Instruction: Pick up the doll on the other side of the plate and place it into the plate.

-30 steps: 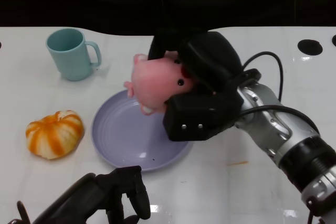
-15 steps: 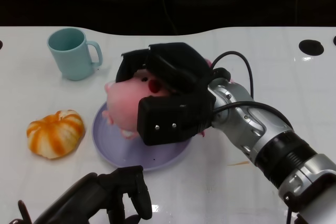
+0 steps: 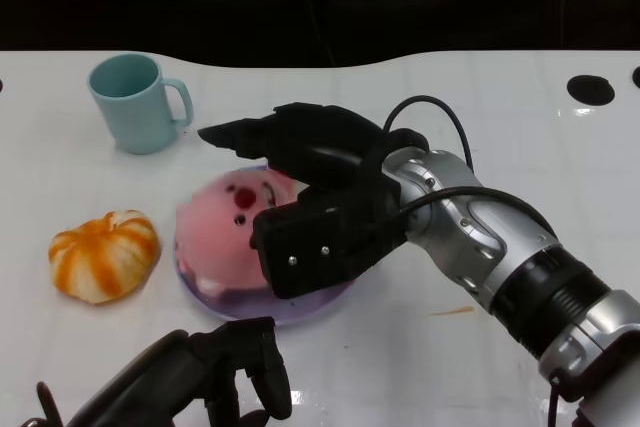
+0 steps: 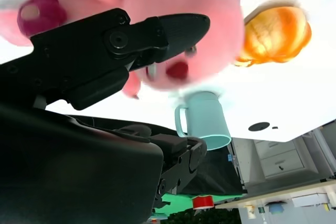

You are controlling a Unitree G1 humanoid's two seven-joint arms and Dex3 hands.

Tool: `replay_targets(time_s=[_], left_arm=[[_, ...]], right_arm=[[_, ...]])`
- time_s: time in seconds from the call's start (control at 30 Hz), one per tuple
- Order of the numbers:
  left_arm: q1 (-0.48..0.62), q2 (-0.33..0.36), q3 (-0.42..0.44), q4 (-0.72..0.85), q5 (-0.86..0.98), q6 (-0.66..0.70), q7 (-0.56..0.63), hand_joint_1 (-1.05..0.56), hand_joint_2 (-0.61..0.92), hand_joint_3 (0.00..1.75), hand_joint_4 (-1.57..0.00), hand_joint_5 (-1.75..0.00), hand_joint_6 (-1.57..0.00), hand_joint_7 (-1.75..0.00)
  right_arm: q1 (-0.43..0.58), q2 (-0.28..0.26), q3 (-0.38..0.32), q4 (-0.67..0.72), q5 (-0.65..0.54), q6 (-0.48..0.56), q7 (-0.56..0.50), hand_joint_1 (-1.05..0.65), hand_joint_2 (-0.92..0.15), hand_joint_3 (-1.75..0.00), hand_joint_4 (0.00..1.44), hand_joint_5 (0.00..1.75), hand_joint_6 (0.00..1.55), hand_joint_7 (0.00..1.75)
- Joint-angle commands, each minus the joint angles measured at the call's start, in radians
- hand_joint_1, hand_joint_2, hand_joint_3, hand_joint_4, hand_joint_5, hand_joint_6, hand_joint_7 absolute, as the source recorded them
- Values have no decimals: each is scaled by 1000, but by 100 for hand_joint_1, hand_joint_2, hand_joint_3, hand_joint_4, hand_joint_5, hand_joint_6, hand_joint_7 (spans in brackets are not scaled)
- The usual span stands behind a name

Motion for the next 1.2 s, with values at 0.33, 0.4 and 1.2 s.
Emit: replay_targets(time_s=[0.33,0.4,1.2], left_arm=[[-8,7,3,0,4,10,5,-18,59,110,-61,-175,-49,-156],[-7,6,3,0,2,9,6,-18,59,110,-61,-175,-49,-156],[-10,15,23,22,-14,-12,3,-16,59,110,-61,-175,-52,-154]], right_arm=[[36,-105,-19,-161,26,3,97,-102,-92,-28,0,4,0,0],[60,-129,-28,-203,34,-9,95,-101,-92,-29,1,5,1,0],[569,-324,-339,-698,351,-40,105,-35,-91,-6,36,90,56,26]])
